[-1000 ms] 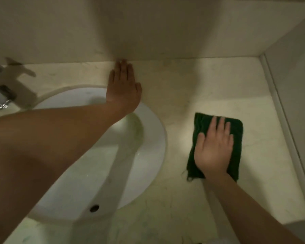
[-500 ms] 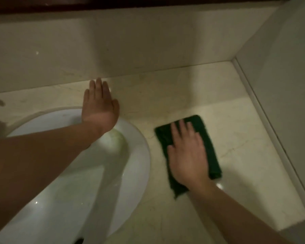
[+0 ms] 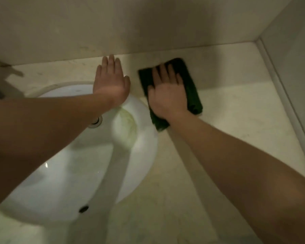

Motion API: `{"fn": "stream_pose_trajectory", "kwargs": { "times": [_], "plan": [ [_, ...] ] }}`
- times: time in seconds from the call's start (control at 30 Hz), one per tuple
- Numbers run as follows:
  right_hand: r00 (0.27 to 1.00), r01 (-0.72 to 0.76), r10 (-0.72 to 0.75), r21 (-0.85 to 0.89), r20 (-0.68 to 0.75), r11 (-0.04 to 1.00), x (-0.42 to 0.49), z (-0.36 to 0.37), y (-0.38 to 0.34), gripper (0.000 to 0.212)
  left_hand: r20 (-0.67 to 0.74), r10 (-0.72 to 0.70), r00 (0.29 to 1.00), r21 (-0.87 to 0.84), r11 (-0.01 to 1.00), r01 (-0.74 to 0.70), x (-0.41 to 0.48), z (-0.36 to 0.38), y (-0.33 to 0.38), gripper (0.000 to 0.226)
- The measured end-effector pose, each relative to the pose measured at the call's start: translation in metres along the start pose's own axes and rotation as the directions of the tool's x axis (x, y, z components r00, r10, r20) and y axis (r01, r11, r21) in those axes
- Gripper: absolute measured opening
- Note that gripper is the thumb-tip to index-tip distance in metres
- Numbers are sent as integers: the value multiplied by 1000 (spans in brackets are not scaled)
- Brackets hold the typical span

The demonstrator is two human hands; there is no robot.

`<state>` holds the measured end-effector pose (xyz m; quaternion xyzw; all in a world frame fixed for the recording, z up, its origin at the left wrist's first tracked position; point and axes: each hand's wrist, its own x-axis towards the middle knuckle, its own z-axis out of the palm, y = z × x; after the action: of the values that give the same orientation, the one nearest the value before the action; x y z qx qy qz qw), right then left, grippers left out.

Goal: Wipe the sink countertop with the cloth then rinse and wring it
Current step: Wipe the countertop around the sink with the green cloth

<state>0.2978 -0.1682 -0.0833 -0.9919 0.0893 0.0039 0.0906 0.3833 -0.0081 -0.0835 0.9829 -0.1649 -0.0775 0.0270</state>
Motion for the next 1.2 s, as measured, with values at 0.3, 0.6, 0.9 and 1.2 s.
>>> {"fn": "stream_pose_trajectory", "kwargs": {
  "times": [0.3,0.6,0.9,1.2],
  "plan": [
    [989,-145,81,667,126,731,-173,-68,80,38,-13,-22,1000,-403,915,15,-182,-22,175,61],
    [998,40,-45,156,31,987,-232,-24,145,51,137,87,987,5,996,-89,-255,34,215,72],
    [996,2,-2,0,94,1000,-256,-18,116,73,160,110,981,-90,991,-97,-361,42,153,75],
    [992,-34,38,-34,117,999,-287,-5,49,76,104,-225,969,16,974,224,-417,28,-87,71]
  ]
}}
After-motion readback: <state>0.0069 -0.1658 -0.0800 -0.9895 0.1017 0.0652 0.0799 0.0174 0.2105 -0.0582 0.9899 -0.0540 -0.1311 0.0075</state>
